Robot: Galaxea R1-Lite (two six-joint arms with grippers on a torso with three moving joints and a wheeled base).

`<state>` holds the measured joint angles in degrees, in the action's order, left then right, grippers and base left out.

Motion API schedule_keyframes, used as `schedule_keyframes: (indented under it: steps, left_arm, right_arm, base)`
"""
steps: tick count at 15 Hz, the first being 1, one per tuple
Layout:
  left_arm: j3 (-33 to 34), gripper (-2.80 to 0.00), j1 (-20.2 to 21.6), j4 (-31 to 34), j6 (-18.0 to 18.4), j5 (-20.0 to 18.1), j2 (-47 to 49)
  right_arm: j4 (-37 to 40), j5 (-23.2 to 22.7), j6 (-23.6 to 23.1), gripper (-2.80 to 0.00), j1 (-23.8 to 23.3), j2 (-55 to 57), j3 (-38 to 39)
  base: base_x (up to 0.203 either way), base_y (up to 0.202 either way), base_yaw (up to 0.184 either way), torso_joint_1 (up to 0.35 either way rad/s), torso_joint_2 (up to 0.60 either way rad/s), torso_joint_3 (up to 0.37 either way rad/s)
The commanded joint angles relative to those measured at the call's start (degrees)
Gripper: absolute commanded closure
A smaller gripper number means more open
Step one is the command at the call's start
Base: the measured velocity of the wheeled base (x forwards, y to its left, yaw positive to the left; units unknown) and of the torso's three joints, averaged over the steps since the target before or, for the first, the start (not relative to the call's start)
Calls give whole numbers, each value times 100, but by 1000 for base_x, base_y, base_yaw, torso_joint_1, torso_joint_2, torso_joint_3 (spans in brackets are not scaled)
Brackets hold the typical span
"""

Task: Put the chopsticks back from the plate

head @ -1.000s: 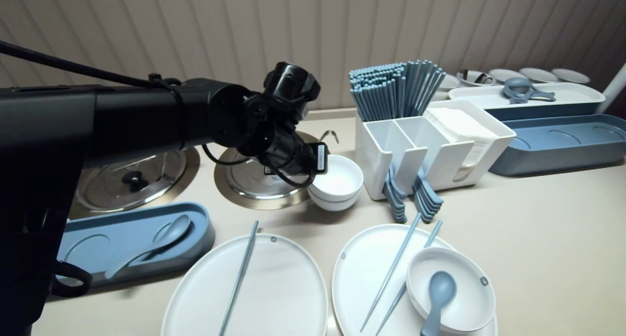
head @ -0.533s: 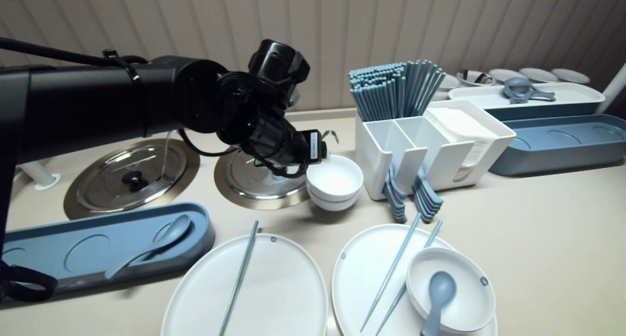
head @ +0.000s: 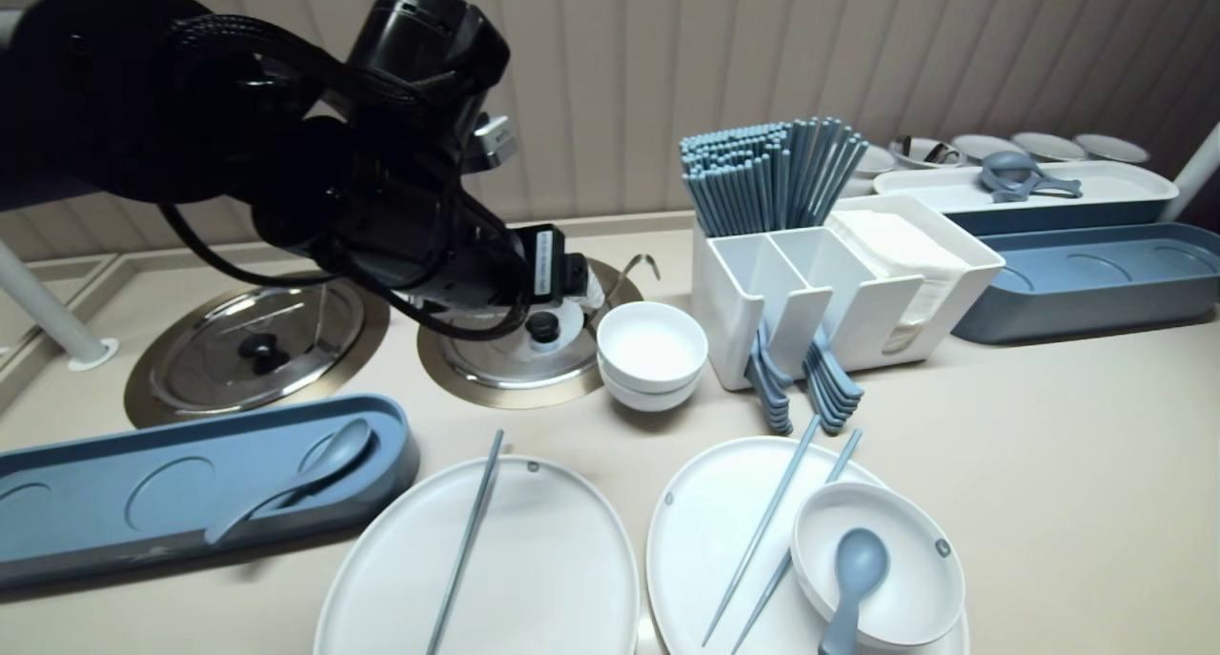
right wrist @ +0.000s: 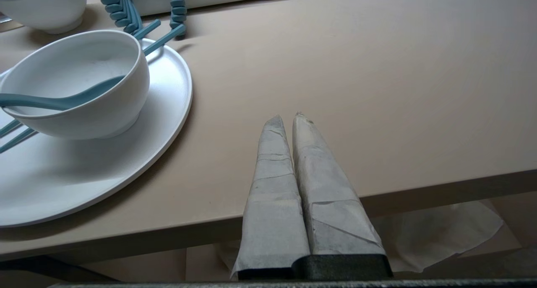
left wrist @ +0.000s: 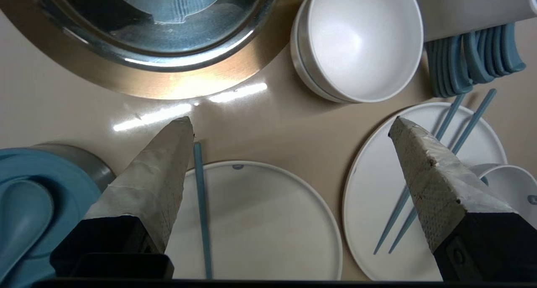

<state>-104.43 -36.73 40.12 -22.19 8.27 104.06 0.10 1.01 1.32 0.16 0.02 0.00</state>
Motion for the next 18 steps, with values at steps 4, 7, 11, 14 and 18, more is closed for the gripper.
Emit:
schedule_keyframes:
  steps: [4,7,11,14,18]
  left_arm:
    - [148,-280,254,648,95,0,-309]
    - [220,0,248,673,101,-9,-290]
    - [537,0,246,673,170,-18,-527]
    - [680,0,246,673,313,-26,-510]
    - [745,0,246,917,468,-27,-503]
  right_arm:
    - [-1,1,0,0,2,0,0]
    - [-1,-4,0,0,2,-2,0]
    - [-1,-2,0,0,2,-2,0]
    - [-1,2,0,0,2,-2,0]
    - [-1,-2,0,0,2,-2,0]
  base:
    - [0,0,0,0,0,0]
    - [0,0,0,0,0,0]
    - [0,0,0,0,0,0]
    - [0,0,0,0,0,0]
    - [0,0,0,0,0,0]
